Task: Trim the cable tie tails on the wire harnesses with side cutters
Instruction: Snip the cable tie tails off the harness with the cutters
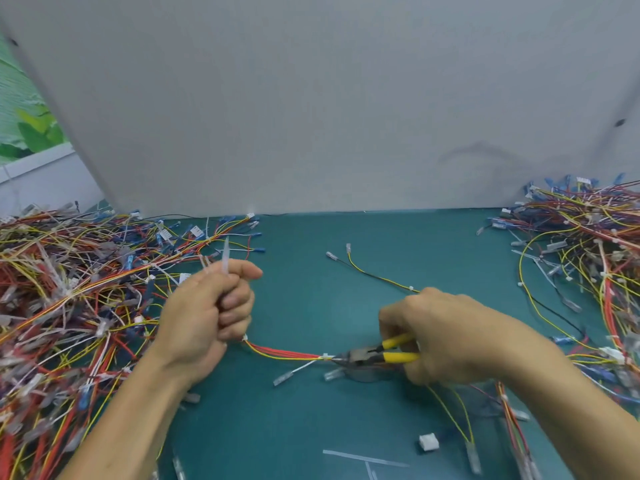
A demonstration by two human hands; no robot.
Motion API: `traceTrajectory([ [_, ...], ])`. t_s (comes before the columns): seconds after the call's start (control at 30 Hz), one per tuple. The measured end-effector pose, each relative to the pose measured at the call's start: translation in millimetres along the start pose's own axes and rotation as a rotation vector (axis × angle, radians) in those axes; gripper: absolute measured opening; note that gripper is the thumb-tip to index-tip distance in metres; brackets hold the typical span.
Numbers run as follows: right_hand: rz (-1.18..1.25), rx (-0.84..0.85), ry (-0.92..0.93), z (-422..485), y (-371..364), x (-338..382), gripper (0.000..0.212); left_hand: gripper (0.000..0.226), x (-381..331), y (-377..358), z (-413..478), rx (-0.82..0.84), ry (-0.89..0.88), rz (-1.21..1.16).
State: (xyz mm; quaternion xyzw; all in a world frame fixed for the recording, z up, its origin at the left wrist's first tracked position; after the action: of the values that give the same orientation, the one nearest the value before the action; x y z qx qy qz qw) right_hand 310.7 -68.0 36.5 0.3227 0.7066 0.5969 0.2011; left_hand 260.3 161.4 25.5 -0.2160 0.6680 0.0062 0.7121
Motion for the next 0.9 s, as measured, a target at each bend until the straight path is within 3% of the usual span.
traceTrajectory([
  [0.1,-0.007,0.046,-0.01,0.1,-6.7,-0.5,0.022,0.028,-12.3,19.1,0.6,-0.082,-0.089,0.181],
  [0.17,0.004,0.076,-0.011,2.9,-14.5,0.6,0.022,0.011,-25.1,32.8,-1.0,-0.157,-0.152,0.544],
  [0.23,0.018,0.085,-0.016,4.9,-17.9,-1.1,0.02,0.017,-32.8,50.1,-1.9,-0.253,-0.155,0.84],
  [0.3,0.018,0.08,-0.017,5.5,-18.0,-2.4,0.02,0.012,-28.5,67.7,-0.7,-0.282,-0.05,0.751],
  [0.37,0.022,0.074,-0.014,6.2,-18.2,-1.9,0.021,0.013,-16.7,71.9,-1.3,-0.218,0.097,0.631],
  [0.43,0.031,0.076,-0.007,6.5,-18.7,-0.6,0.021,0.006,-11.9,62.5,-2.4,-0.058,0.135,0.836],
  [0.53,0.035,0.074,-0.007,6.1,-17.6,-0.2,0.022,0.015,-7.6,30.3,-8.6,0.217,0.126,1.212],
  [0.63,0.031,0.074,-0.006,5.4,-16.7,1.4,0.022,0.012,-8.5,17.7,-5.1,0.172,0.03,1.416],
  [0.77,0.059,0.07,0.014,3.4,-12.6,2.2,0.021,0.016,-10.5,-3.1,-6.8,0.127,-0.25,1.319],
  [0.9,0.113,0.018,0.019,-1.9,1.4,-0.7,0.023,0.021,-6.4,6.5,-3.0,0.04,-0.175,1.026],
])
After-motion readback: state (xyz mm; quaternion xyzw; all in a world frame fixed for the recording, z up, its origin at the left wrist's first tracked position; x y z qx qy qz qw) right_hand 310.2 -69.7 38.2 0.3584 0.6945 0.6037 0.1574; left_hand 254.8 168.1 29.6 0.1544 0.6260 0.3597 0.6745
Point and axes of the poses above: each hand's wrist, its own z-axis towards the middle knuckle, its own y-axis out of the back of the hand, x = y × z, the point moved 8 cm from there along z, towards the middle knuckle, and after that the axes turned 1 degree about x, right-handed, at the moved point
